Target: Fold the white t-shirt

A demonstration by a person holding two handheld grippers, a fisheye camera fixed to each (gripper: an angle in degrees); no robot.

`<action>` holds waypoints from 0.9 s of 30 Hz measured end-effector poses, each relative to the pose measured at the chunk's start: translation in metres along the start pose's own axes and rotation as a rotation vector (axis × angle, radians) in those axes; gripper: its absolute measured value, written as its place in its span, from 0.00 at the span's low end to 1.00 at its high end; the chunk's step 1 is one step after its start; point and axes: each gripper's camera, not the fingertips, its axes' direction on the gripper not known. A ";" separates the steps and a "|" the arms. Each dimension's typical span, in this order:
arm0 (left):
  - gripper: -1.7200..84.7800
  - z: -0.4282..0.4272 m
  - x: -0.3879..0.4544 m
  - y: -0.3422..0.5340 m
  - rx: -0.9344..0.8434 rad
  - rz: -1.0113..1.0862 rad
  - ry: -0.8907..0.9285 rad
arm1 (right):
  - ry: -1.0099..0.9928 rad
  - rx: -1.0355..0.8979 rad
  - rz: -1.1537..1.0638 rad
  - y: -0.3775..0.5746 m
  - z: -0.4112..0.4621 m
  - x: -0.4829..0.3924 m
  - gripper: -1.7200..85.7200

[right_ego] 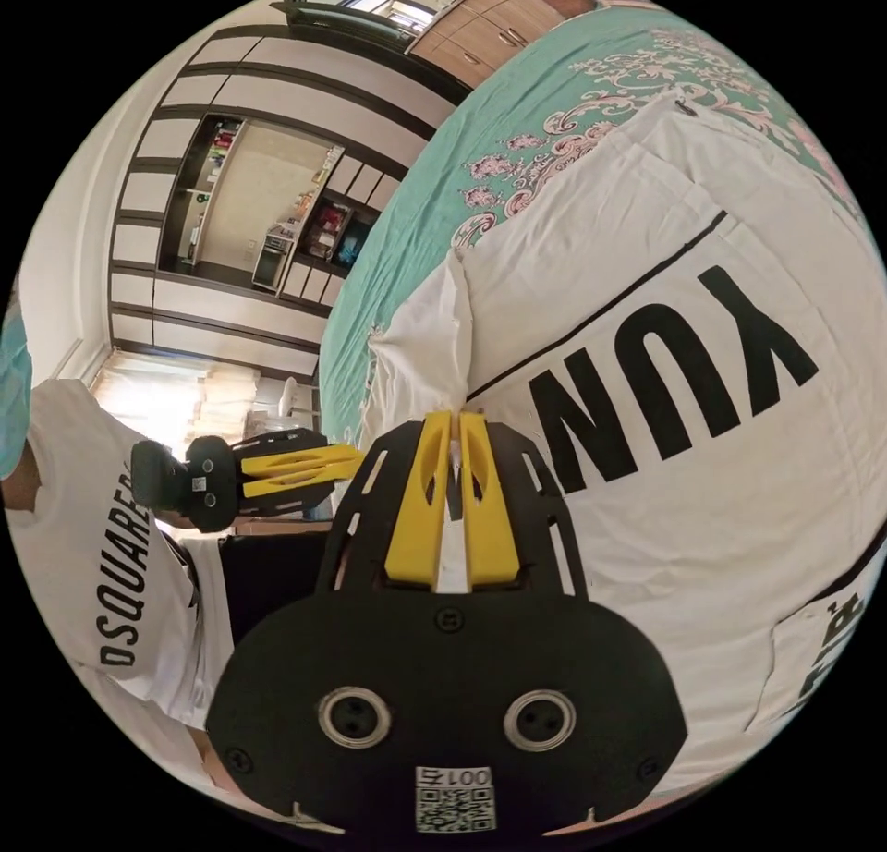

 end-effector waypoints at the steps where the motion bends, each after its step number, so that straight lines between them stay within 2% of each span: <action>1: 0.01 -0.005 0.009 -0.001 -0.008 0.024 -0.003 | 0.003 -0.020 -0.003 0.001 0.000 -0.003 0.03; 5: 0.01 -0.007 0.035 -0.006 -0.035 0.064 0.025 | 0.070 -0.088 0.024 0.004 0.008 -0.004 0.03; 12: 0.01 -0.004 0.067 -0.019 -0.092 0.063 0.049 | 0.102 -0.095 0.039 0.007 0.011 -0.014 0.03; 18: 0.01 0.003 0.080 -0.015 -0.153 0.068 0.167 | 0.135 -0.108 0.061 0.010 0.012 -0.024 0.03; 21: 0.01 -0.001 0.085 -0.007 -0.138 0.075 0.135 | 0.165 -0.117 0.052 0.010 0.011 -0.032 0.03; 24: 0.01 -0.012 0.071 0.000 -0.087 0.031 0.055 | 0.235 -0.223 0.055 0.010 0.016 -0.042 0.03; 27: 0.01 -0.017 0.034 0.005 -0.052 -0.071 -0.033 | 0.393 -0.271 0.050 0.013 0.012 -0.062 0.03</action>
